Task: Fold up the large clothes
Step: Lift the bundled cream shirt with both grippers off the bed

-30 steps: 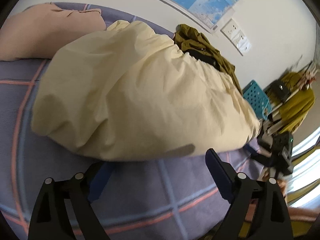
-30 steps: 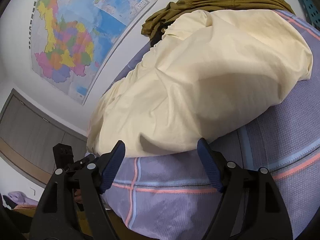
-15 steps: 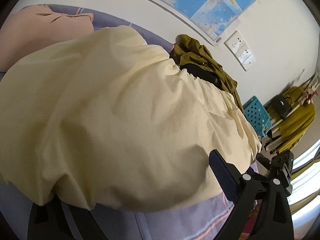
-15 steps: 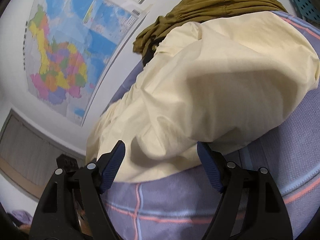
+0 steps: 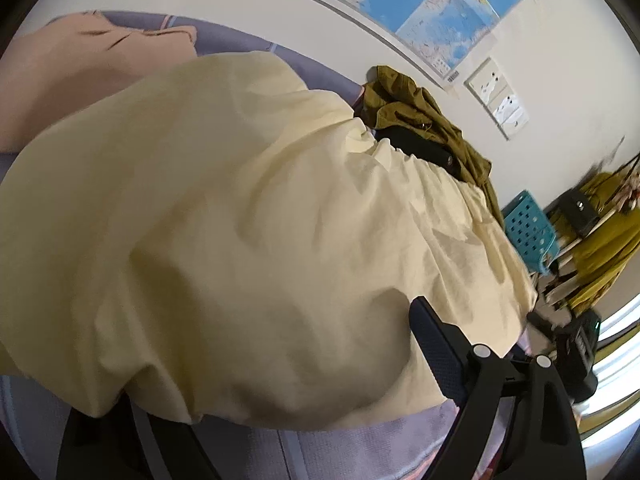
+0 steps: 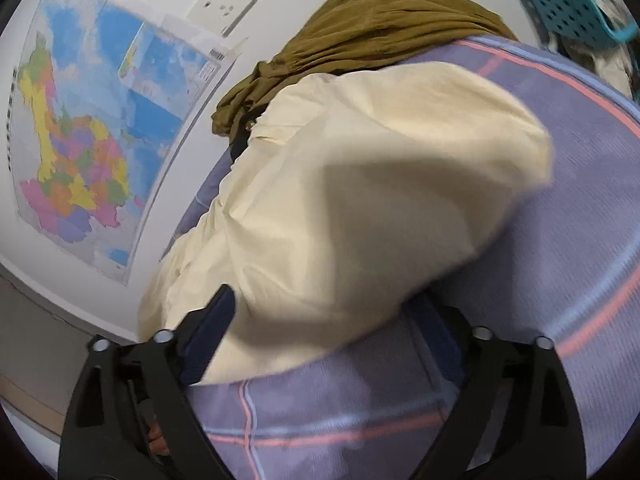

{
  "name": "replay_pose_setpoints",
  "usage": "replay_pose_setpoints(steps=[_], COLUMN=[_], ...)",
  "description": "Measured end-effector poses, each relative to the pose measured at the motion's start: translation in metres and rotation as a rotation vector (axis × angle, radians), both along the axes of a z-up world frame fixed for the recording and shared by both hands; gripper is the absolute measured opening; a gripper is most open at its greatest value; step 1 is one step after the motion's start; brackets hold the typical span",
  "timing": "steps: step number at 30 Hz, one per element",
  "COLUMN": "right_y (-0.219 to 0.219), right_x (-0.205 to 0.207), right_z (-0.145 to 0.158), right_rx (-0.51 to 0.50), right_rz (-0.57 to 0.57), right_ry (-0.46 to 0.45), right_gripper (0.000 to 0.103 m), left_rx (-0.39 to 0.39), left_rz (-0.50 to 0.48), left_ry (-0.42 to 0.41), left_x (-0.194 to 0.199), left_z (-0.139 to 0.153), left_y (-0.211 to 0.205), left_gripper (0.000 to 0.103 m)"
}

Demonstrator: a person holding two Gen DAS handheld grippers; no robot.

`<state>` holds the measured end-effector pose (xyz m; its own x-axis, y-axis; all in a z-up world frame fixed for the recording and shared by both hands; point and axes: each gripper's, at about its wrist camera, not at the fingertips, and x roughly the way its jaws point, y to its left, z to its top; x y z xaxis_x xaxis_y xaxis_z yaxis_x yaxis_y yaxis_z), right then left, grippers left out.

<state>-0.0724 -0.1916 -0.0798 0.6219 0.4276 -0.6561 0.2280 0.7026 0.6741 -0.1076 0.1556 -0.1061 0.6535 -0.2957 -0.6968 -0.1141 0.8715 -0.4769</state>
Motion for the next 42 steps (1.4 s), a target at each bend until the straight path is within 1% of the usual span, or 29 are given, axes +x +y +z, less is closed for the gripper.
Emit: replay_pose_setpoints(steps=[1,2,4,5,8,9,12,14,16,17,18,20,23,25,27,28,29,31,32,33,34,36,37,38,40,42], right_y=[0.005,0.008,0.013,0.015,0.023,0.025,0.03,0.036,0.04,0.039,0.035,0.031,0.031,0.033,0.039,0.042,0.044,0.047,0.049,0.048,0.046,0.042,0.041,0.041,0.041,0.04], right_x=[0.007,0.013,0.024,0.028,0.035,0.038,0.043,0.049,0.054,0.054,0.056,0.056,0.058,0.061,0.067,0.068,0.07,0.071,0.072,0.073,0.073,0.073,0.072,0.072,0.073,0.075], right_z=[0.0,0.001,0.0,-0.001,-0.001,-0.002,-0.002,-0.003,-0.003,-0.005,-0.008,-0.013,-0.013,-0.012,-0.01,-0.009,-0.009,-0.009,-0.009,-0.01,-0.011,-0.014,-0.015,-0.016,-0.017,-0.018], right_rx=[-0.018,-0.022,-0.01,0.003,0.0,-0.014,-0.037,-0.061,-0.076,-0.075,-0.053,-0.019,-0.017,-0.015,-0.032,-0.039,-0.047,-0.07,-0.079,-0.083,-0.078,-0.052,-0.038,-0.028,-0.016,0.007], right_rz=[0.006,0.011,-0.007,0.002,0.025,0.038,0.032,0.049,0.067,0.063,0.071,0.081,0.109,0.124,0.154,0.159,0.164,0.15,0.156,0.155,0.15,0.155,0.156,0.162,0.173,0.181], right_ry=[-0.001,-0.004,-0.004,-0.004,-0.019,-0.024,-0.031,-0.039,-0.046,-0.045,-0.043,-0.044,-0.046,-0.05,-0.054,-0.056,-0.059,-0.066,-0.07,-0.07,-0.064,-0.06,-0.06,-0.06,-0.055,-0.057], right_gripper=[0.098,0.098,0.095,0.095,0.095,0.095,0.097,0.096,0.086,0.07,0.062,0.056,0.057,0.064,0.075,0.077,0.078,0.075,0.072,0.064,0.06,0.046,0.044,0.043,0.043,0.05], left_rx=[0.01,0.007,0.005,-0.001,-0.009,-0.017,-0.047,-0.042,-0.012,-0.003,0.002,0.001,0.035,0.054,0.051,0.047,0.047,0.059,0.06,0.059,0.062,0.071,0.075,0.079,0.078,0.067], left_rz=[-0.005,-0.003,-0.006,-0.005,-0.005,0.001,0.037,0.052,0.06,0.063,0.067,0.074,0.078,0.08,0.087,0.091,0.092,0.085,0.084,0.086,0.089,0.091,0.095,0.096,0.088,0.075], left_ry=[0.006,0.009,0.015,0.02,0.021,0.021,0.017,0.014,0.016,0.02,0.025,0.03,0.037,0.038,0.041,0.044,0.046,0.049,0.049,0.051,0.052,0.053,0.054,0.052,0.051,0.054], left_x=[0.001,0.001,0.002,0.003,0.004,0.005,0.008,0.013,0.018,0.019,0.021,0.022,0.024,0.026,0.028,0.029,0.03,0.033,0.033,0.033,0.033,0.032,0.031,0.031,0.031,0.033], left_z=[0.0,0.0,0.0,0.0,-0.001,-0.002,-0.003,-0.002,-0.002,-0.001,-0.001,-0.001,0.0,0.0,-0.001,0.0,-0.001,0.0,-0.001,-0.001,0.0,0.001,0.001,0.003,0.003,0.002], left_y=[-0.001,0.0,0.001,0.002,0.003,0.005,0.009,0.008,0.004,0.003,0.002,0.003,0.001,-0.001,0.0,0.001,0.001,0.0,0.001,0.001,0.001,0.002,0.002,0.003,0.004,0.006], left_gripper=[0.086,0.086,0.086,0.086,0.086,0.086,0.086,0.088,0.088,0.088,0.088,0.087,0.082,0.082,0.082,0.082,0.082,0.082,0.081,0.08,0.077,0.069,0.062,0.057,0.056,0.057])
